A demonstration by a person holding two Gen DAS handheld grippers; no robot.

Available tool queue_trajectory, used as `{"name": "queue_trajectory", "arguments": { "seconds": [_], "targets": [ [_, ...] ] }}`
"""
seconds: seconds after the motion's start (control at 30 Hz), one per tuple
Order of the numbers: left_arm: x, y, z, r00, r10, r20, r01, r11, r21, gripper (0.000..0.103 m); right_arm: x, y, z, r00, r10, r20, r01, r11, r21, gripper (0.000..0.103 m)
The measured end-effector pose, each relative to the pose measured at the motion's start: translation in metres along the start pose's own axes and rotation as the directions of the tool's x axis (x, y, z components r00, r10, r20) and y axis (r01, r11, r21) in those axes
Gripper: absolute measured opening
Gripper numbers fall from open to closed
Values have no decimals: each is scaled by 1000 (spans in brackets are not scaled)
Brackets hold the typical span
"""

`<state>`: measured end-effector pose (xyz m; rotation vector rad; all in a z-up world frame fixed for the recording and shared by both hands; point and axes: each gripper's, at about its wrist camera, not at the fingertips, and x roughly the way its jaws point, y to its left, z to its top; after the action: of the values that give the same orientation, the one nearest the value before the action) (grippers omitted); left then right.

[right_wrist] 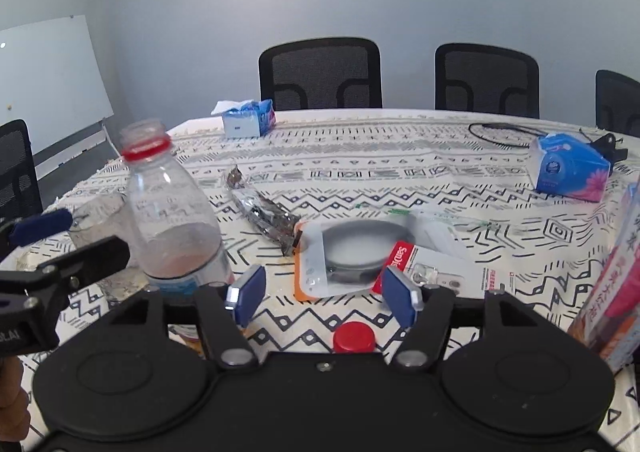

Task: Unscrew bottle cap and pour
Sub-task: 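Release the bottle with the left gripper and move the right gripper away holding the cap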

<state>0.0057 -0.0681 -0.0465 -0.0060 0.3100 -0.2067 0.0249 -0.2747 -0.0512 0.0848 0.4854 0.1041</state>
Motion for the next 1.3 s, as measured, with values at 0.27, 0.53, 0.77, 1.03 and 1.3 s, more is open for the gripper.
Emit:
{"name": "queue_trajectory", "arguments": {
  "seconds": [0.27,0.53,0.77,1.03,1.3],
  "targets": [
    [-22,35,9,984,153,-91,-162,982,-99,98,-25,27,7,998,27,61,-28,1000,6,75],
    [-45,37,16,983,162,-89,-168,984,-56,98,-34,50,5,996,61,73,-60,998,-5,77],
    [-47,28,16,985,145,-98,-151,987,-59,98,-32,58,5,995,62,76,-61,998,-14,80],
    [-45,24,15,985,142,-95,-148,988,-51,98,-31,60,3,995,60,81,-57,998,-33,84],
    [-45,25,13,985,141,-98,-148,987,-59,98,-32,62,2,994,61,92,-57,998,-40,92]
  ]
}}
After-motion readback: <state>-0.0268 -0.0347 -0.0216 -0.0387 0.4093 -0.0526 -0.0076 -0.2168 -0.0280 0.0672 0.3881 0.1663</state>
